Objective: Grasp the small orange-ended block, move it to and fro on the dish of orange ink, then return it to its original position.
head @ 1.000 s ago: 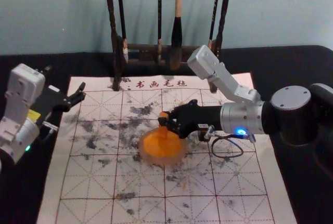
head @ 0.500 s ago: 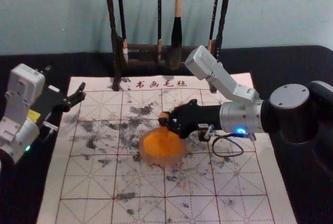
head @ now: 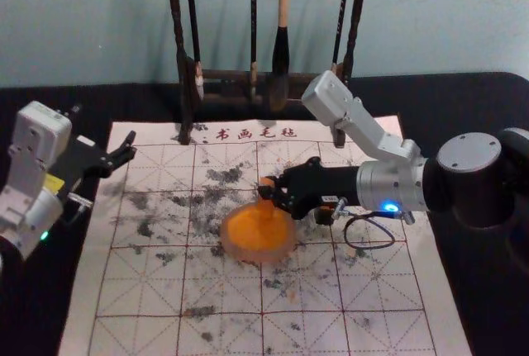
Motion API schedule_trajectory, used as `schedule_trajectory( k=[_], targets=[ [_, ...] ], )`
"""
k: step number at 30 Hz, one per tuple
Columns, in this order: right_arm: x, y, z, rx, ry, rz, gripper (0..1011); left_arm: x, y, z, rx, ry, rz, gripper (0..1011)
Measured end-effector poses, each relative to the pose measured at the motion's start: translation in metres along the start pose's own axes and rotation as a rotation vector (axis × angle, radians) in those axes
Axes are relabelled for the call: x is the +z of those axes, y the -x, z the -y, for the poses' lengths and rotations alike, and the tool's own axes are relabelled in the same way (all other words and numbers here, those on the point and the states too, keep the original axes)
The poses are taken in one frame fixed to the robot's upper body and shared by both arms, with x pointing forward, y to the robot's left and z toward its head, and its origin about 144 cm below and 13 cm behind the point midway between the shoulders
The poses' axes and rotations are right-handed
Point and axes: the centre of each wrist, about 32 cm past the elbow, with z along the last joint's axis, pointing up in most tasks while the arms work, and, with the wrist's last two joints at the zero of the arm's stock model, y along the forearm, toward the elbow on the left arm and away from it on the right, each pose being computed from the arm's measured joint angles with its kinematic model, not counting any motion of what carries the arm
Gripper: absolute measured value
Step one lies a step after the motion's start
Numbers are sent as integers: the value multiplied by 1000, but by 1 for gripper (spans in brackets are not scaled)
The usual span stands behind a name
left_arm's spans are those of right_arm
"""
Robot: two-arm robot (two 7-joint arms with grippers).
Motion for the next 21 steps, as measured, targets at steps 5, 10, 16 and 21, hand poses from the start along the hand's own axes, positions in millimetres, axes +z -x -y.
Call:
schedule_trajectory(
  k=[5,10,16,21],
  targets=[
    [-1,2,4,11,1,6,108,0,0,0,0,0,0,1001],
    [-2,6,5,27,5,14,108,0,0,0,0,0,0,1001],
    [-4,11,6,45,9,20,108,0,0,0,0,0,0,1001],
    [-4,14,4,56,7,19,108,0,0,0,0,0,0,1001]
  ],
)
